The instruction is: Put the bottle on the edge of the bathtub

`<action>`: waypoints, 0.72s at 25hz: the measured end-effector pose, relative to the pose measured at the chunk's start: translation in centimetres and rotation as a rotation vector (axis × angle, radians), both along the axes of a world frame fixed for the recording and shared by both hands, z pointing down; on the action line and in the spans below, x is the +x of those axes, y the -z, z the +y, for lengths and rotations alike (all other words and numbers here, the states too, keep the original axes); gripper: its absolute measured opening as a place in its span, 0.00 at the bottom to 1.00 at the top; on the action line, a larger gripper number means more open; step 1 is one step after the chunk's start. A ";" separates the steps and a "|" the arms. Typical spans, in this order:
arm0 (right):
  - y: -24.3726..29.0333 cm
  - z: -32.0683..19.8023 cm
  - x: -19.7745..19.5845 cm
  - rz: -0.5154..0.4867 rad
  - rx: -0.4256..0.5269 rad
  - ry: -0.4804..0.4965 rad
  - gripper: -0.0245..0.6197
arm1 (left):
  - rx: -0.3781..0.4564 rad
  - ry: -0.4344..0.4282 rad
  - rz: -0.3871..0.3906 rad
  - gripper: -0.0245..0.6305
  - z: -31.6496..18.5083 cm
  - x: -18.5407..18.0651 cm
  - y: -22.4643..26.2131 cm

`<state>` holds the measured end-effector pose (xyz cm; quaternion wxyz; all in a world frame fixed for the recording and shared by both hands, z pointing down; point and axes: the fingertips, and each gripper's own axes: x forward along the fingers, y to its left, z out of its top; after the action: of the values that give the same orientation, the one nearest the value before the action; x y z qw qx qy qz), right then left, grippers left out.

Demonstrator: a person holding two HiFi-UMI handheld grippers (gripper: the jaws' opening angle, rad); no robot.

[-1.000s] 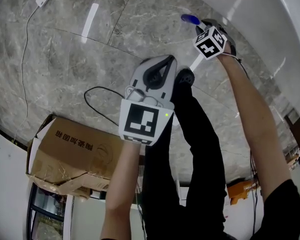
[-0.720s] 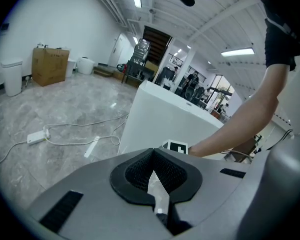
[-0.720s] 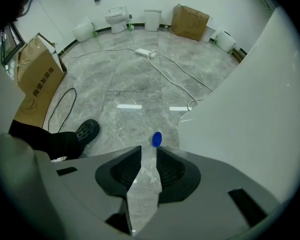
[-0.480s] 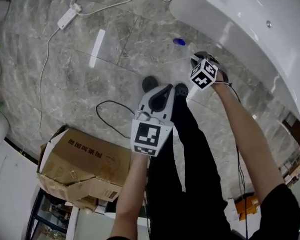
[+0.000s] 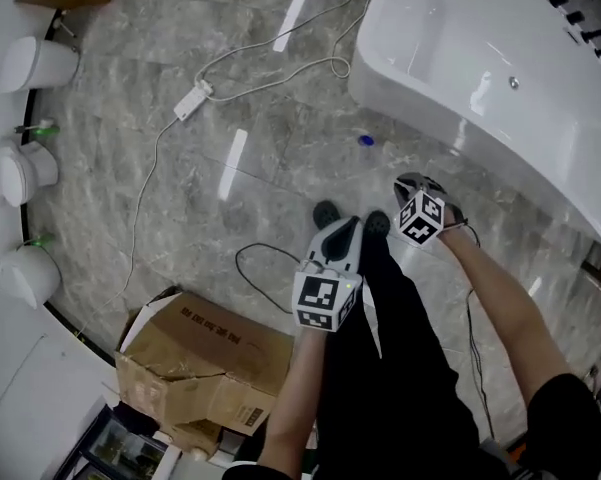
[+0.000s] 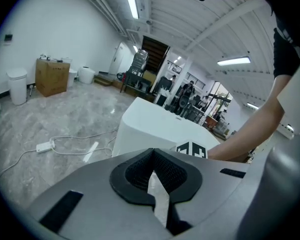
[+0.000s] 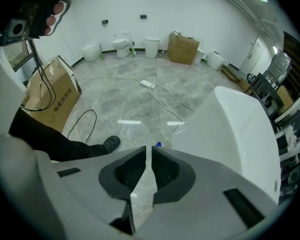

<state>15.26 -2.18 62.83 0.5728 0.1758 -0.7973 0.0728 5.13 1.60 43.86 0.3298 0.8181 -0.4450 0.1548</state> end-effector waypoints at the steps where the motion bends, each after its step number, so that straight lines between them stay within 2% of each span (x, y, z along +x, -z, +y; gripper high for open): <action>1: 1.7 0.2 -0.1 -0.023 0.015 -0.011 0.10 | 0.008 0.001 0.000 0.05 0.2 0.1 1.4; 6: 10.1 1.2 0.3 -0.147 0.058 -0.136 0.08 | 0.056 -0.041 -0.027 0.05 2.1 0.6 8.0; 12: 19.0 3.5 4.1 -0.254 0.136 -0.351 0.07 | 0.098 -0.092 -0.027 0.05 5.0 1.8 14.3; 15: 23.2 4.8 3.8 -0.302 0.196 -0.415 0.07 | 0.132 -0.108 -0.015 0.05 6.0 0.4 16.9; 18: 26.9 6.1 2.9 -0.359 0.238 -0.482 0.07 | 0.162 -0.169 -0.007 0.05 6.4 -0.4 18.6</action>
<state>18.13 3.94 35.95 0.3648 0.4098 -0.8239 0.1423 4.77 7.95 25.23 0.2468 0.8760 -0.3867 0.1486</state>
